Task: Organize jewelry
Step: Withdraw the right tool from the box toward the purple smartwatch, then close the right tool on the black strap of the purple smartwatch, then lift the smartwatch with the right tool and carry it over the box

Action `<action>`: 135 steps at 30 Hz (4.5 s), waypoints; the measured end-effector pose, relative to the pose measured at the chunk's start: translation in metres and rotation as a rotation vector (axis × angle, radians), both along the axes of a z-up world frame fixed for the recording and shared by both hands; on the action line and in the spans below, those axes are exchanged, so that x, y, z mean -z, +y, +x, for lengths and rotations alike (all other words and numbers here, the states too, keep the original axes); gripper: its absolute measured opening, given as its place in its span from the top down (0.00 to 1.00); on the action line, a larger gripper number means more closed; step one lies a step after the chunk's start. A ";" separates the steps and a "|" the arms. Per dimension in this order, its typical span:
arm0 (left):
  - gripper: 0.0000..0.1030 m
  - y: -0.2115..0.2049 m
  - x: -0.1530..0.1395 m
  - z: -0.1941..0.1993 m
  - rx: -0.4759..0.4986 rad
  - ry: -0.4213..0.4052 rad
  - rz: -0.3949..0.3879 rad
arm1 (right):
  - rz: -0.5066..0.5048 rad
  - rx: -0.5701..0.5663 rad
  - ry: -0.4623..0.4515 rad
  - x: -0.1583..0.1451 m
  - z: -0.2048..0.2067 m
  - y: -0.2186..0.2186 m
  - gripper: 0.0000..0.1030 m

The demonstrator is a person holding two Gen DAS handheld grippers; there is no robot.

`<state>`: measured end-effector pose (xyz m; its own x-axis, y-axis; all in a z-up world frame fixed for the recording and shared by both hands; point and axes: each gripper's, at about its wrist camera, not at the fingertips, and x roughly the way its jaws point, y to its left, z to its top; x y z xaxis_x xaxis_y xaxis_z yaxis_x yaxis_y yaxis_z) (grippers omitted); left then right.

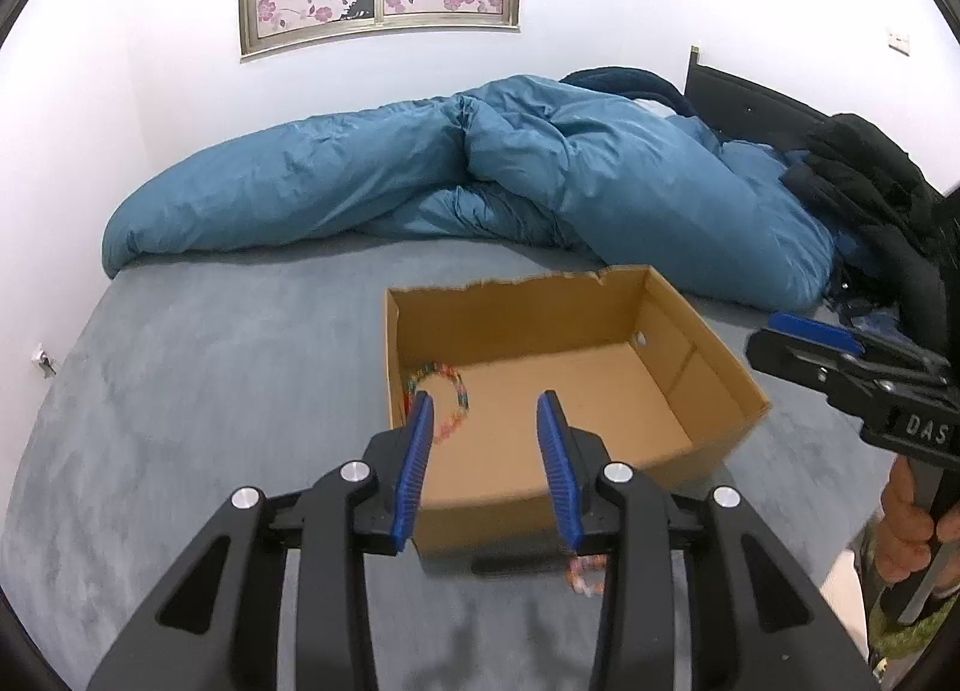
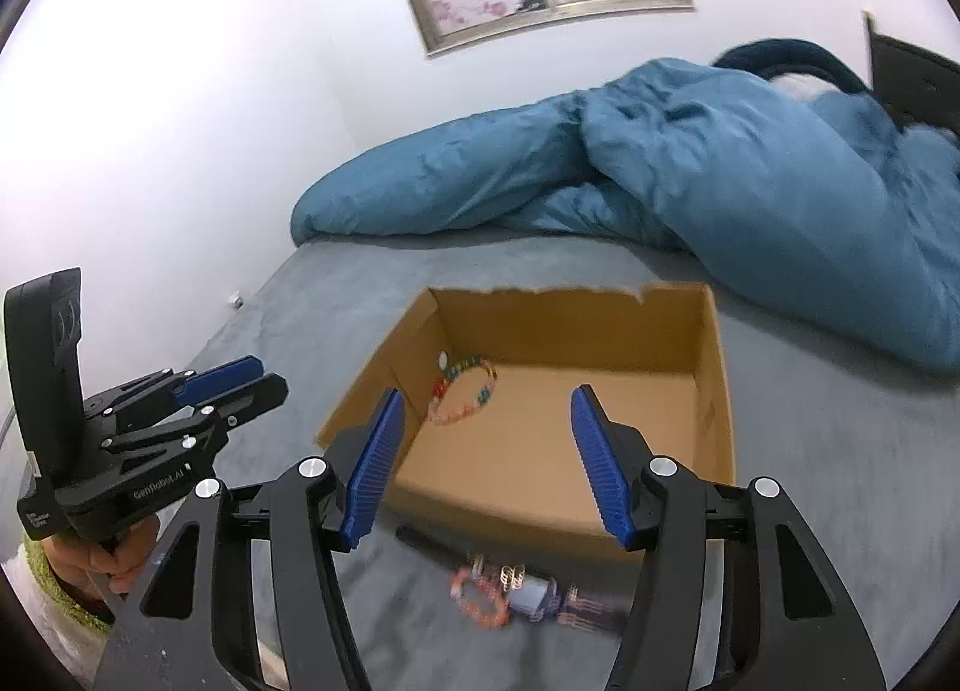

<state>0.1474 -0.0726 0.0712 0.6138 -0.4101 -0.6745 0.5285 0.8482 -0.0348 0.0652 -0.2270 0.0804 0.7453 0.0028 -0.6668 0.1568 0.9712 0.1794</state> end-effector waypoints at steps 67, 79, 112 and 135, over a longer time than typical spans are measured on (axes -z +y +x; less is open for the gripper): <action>0.42 -0.014 0.190 0.024 -0.043 0.284 -0.046 | 0.113 0.254 0.193 0.163 -0.061 -0.069 0.58; 0.44 -0.011 0.191 0.023 -0.040 0.268 -0.046 | 0.126 0.220 0.189 0.161 -0.069 -0.057 0.74; 0.75 -0.002 0.186 0.016 -0.007 0.430 -0.184 | 0.125 0.205 0.213 0.168 -0.061 -0.054 0.90; 0.89 -0.010 0.071 -0.034 0.130 0.165 -0.260 | 0.378 0.107 0.172 0.160 -0.068 -0.037 0.96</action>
<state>0.1134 -0.0827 0.0007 0.4364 -0.6494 -0.6227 0.6010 0.7255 -0.3354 -0.0029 -0.2637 -0.0791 0.6329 0.1994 -0.7481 0.3118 0.8188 0.4820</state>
